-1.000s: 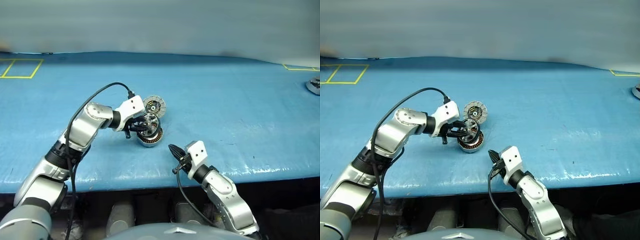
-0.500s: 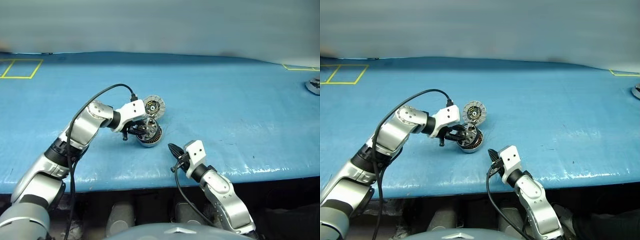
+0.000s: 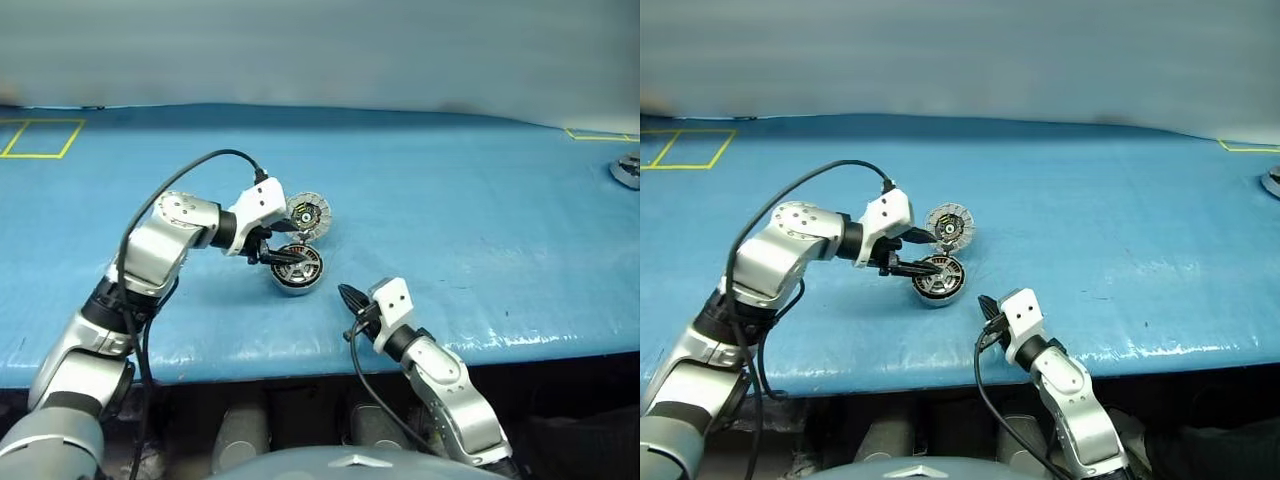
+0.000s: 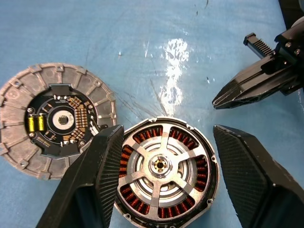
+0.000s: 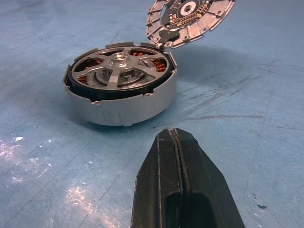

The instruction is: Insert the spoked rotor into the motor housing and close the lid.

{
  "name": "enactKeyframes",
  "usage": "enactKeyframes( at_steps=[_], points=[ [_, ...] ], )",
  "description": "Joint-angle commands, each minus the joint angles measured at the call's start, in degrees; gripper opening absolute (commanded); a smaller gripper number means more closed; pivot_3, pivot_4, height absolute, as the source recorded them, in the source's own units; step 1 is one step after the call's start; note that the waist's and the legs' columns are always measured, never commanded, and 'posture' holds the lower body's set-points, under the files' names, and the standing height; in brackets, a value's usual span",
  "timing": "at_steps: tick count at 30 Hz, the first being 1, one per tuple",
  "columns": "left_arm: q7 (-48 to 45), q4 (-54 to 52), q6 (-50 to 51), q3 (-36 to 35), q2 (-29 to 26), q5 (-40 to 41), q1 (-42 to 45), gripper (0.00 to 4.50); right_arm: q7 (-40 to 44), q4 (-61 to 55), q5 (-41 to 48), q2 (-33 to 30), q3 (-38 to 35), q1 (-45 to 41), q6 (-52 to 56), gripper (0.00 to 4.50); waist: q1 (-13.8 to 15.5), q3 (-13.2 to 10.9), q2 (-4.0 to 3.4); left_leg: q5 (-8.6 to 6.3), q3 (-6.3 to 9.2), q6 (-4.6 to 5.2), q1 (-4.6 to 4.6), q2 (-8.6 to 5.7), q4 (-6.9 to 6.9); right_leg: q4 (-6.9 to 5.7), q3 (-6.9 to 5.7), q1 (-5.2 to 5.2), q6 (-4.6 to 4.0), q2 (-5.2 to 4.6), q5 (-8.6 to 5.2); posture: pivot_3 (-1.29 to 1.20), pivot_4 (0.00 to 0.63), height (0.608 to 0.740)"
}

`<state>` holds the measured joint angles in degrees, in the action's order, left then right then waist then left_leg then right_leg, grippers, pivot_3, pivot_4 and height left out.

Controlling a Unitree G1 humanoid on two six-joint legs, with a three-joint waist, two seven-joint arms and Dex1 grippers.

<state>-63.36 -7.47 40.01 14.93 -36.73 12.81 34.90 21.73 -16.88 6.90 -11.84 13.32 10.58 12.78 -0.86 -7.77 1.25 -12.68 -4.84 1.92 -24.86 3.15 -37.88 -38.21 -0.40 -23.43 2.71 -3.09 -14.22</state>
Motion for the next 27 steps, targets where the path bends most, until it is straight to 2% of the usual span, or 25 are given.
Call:
enactKeyframes(
  at_steps=[1, 4, 6, 7, 10, 14, 16, 22, 27],
  points=[
    [3.7, -6.5, 2.4, -4.5, -0.9, 2.3, -5.6, 1.88, -0.1, -2.7, 1.0, 0.1, -1.1, -0.3, 0.2, 0.00, 0.0, 0.0, 0.00, 0.00, 0.00, 0.00, 0.01, 0.01, 0.01, 0.00, 0.01, 0.00, 0.00, 0.00, 0.00, 0.00, 0.150, 0.740],
    [11.8, -13.3, 3.6, -8.3, 2.8, 3.3, -13.8, 0.86, -1.4, -3.5, 1.7, 0.8, -2.6, -1.8, 2.1, 0.00, 0.2, 0.0, 0.00, 0.00, -0.03, 0.00, 0.01, 0.31, 0.00, -0.01, 0.05, 0.02, 0.00, -0.03, 0.01, 0.00, 0.150, 0.740],
    [18.2, -17.0, 1.8, -9.9, 7.4, 2.8, -20.6, 0.20, -2.2, -3.9, 1.3, 1.0, -3.4, -4.0, 4.0, 0.00, 0.3, 0.0, 0.00, -0.01, -0.04, 0.01, -0.01, 0.30, -0.07, 0.01, 0.04, 0.02, 0.05, -0.06, 0.04, 0.00, 0.150, 0.740],
    [21.9, -18.4, 0.2, -10.9, 11.0, 2.8, -24.6, 0.02, -2.5, -4.2, 1.4, 1.1, -3.7, -5.3, 5.3, 0.00, 0.3, 0.0, 0.00, -0.01, -0.10, 0.04, 0.04, 0.29, -0.08, 0.03, 0.09, 0.05, 0.09, -0.09, 0.07, 0.00, 0.150, 0.740],
    [29.9, -21.4, -8.4, -10.2, 16.6, -1.5, -36.1, 0.02, -2.4, -5.2, 2.0, 1.2, -3.6, -9.0, 9.0, 0.00, 0.1, 0.0, 0.03, 0.00, -0.22, 0.12, 0.17, 0.28, -0.09, 0.04, 0.13, 0.14, 0.12, -0.22, 0.13, 0.00, 0.150, 0.740],
    [37.3, -21.8, -19.5, -11.5, 26.7, -0.9, -47.0, 0.02, -0.9, -5.7, 2.1, 1.5, -0.4, -12.8, 13.7, 0.00, 0.4, 0.0, 0.02, 0.03, -0.18, 0.08, 0.18, 0.35, -0.07, 0.04, 0.03, -0.01, -0.09, -0.23, 0.24, 0.00, 0.150, 0.740],
    [38.5, -20.0, -26.6, -9.8, 27.2, -4.3, -50.2, 0.02, -1.6, -4.9, 1.3, 2.4, 1.5, -14.6, 15.6, 0.00, 0.4, 0.0, 0.01, 0.02, -0.18, 0.08, 0.22, 0.34, -0.07, 0.06, -0.07, -0.13, -0.12, -0.38, 0.23, 0.00, 0.150, 0.740],
    [39.8, -14.4, -38.4, -8.8, 28.5, -5.8, -55.0, 0.02, -3.5, -1.8, 0.0, 6.3, 5.8, -18.9, 21.2, 0.00, 0.2, 0.0, -0.04, 0.02, -0.20, 0.10, 0.16, 0.34, -0.06, 0.18, -0.20, -0.18, -0.24, -0.47, 0.30, 0.00, 0.150, 0.740],
    [39.6, -11.5, -40.9, -8.3, 28.3, -5.2, -55.3, 0.02, -4.3, 2.3, -1.1, 7.5, 6.9, -20.2, 21.7, 0.00, 0.2, 0.0, -0.05, 0.00, -0.17, 0.13, 0.04, 0.33, 0.02, 0.28, -0.30, -0.25, -0.24, -0.45, 0.30, 0.00, 0.150, 0.740]
  ],
)
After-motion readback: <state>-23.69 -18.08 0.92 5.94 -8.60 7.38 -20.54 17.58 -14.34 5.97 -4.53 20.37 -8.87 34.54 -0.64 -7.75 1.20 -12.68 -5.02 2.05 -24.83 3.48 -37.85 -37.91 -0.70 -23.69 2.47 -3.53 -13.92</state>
